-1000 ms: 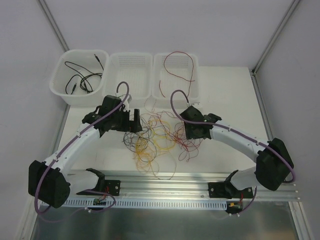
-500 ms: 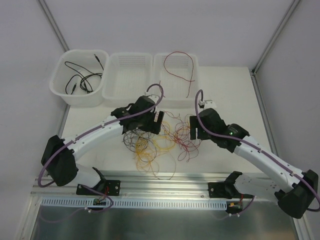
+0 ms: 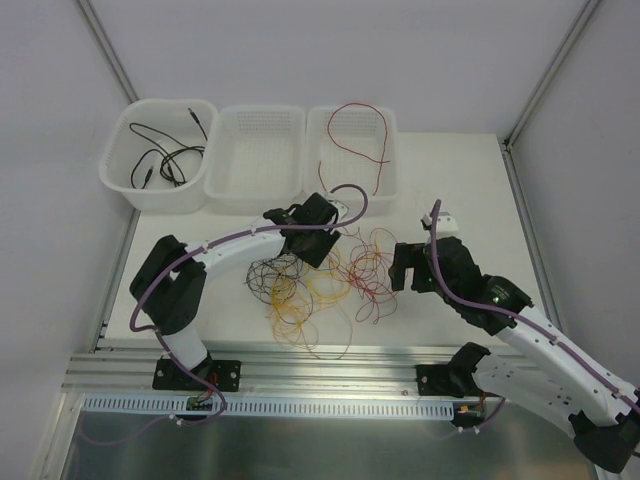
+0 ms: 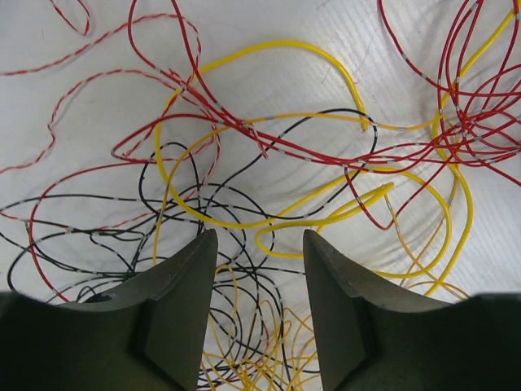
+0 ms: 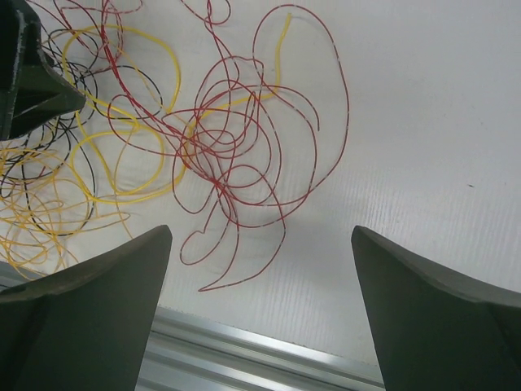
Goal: Untangle the cables
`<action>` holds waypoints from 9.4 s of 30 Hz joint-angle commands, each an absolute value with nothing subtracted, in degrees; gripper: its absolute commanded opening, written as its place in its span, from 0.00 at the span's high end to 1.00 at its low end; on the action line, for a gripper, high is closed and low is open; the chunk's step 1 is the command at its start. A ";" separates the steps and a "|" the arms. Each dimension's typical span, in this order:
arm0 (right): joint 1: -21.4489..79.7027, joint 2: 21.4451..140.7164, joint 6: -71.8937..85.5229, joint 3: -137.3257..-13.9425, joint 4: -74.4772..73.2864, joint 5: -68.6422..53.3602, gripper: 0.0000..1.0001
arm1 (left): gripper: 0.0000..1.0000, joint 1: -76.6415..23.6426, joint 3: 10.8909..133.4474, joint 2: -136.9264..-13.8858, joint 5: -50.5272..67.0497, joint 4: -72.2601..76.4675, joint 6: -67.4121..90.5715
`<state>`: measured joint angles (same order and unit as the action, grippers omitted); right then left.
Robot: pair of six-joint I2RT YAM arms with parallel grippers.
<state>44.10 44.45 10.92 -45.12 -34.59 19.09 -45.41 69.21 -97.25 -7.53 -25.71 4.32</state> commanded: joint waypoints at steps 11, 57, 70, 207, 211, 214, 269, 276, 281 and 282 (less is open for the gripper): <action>44.03 41.57 9.84 -44.65 -34.72 21.71 0.02 | 0.67 -46.49 72.95 -102.57 -1.06 -22.50 -2.55; 44.12 50.97 16.52 -38.23 -17.06 5.80 0.02 | 1.00 -46.76 68.29 -88.61 -5.61 -24.86 -0.36; 43.77 76.02 23.82 -41.75 -9.84 10.19 0.19 | 1.00 -46.58 79.53 -66.54 -16.07 -38.83 7.55; 54.13 78.22 11.51 -87.19 -16.53 -13.35 0.99 | 0.02 -31.99 39.29 -40.35 26.64 9.49 1.05; 56.16 79.01 13.53 -86.84 -14.34 -14.15 0.99 | 0.02 -31.99 37.80 -39.55 26.37 12.47 1.23; 56.95 79.54 15.11 -86.22 -12.40 -15.03 0.99 | 0.04 -31.99 37.18 -39.55 25.93 13.18 1.23; 57.66 33.92 1.32 -52.82 -42.10 24.34 0.00 | 1.00 -11.08 103.80 -117.76 -5.44 2.46 -1.06; 57.66 36.38 2.90 -51.94 -42.19 24.17 0.00 | 0.42 -10.90 101.17 -114.88 -8.25 2.20 -1.06; 57.57 39.63 4.65 -53.08 -43.76 23.82 0.00 | 0.01 -10.99 93.18 -103.23 -3.88 0.26 3.58; 57.57 40.51 5.35 -53.87 -44.29 23.64 0.00 | 0.01 -11.16 91.25 -100.92 0.48 -1.30 7.00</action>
<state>57.58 38.37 3.22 -51.86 -42.59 23.18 -10.87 94.65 -112.95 -5.48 -0.36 0.64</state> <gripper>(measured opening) 0.994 0.969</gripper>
